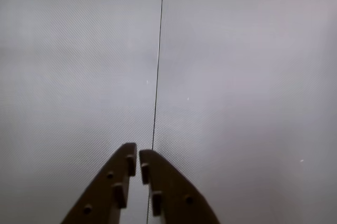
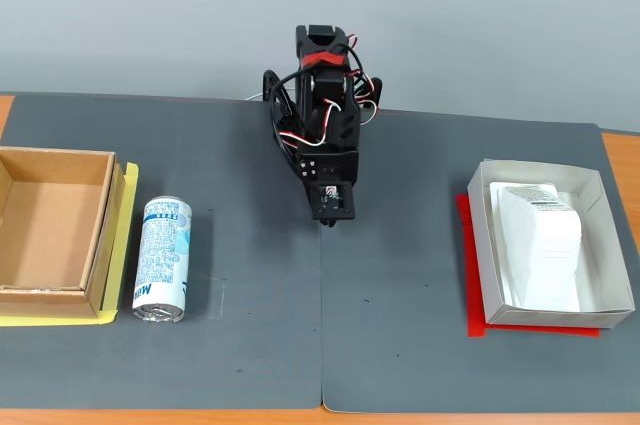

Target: Pick the can and put it in the brown box

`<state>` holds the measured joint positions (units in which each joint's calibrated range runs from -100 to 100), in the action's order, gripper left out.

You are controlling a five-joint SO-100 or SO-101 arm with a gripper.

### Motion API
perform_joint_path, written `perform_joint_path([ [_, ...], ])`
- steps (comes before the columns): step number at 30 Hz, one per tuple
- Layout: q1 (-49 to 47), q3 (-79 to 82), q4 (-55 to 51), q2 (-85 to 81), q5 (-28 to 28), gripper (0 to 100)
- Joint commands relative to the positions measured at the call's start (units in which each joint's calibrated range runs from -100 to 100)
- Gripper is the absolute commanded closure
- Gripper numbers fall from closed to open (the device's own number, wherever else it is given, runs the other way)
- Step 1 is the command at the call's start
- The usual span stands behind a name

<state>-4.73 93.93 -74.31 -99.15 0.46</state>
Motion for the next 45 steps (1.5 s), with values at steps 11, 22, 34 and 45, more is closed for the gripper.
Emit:
perform_joint_path([
  [11,8.63,-24.69,10.04,25.5,9.49,99],
  [22,19.19,-53.84,11.34,50.49,9.7,99],
  [34,26.26,-77.64,11.26,72.01,20.33,99],
  [45,35.11,-81.35,11.26,85.47,24.5,98],
])
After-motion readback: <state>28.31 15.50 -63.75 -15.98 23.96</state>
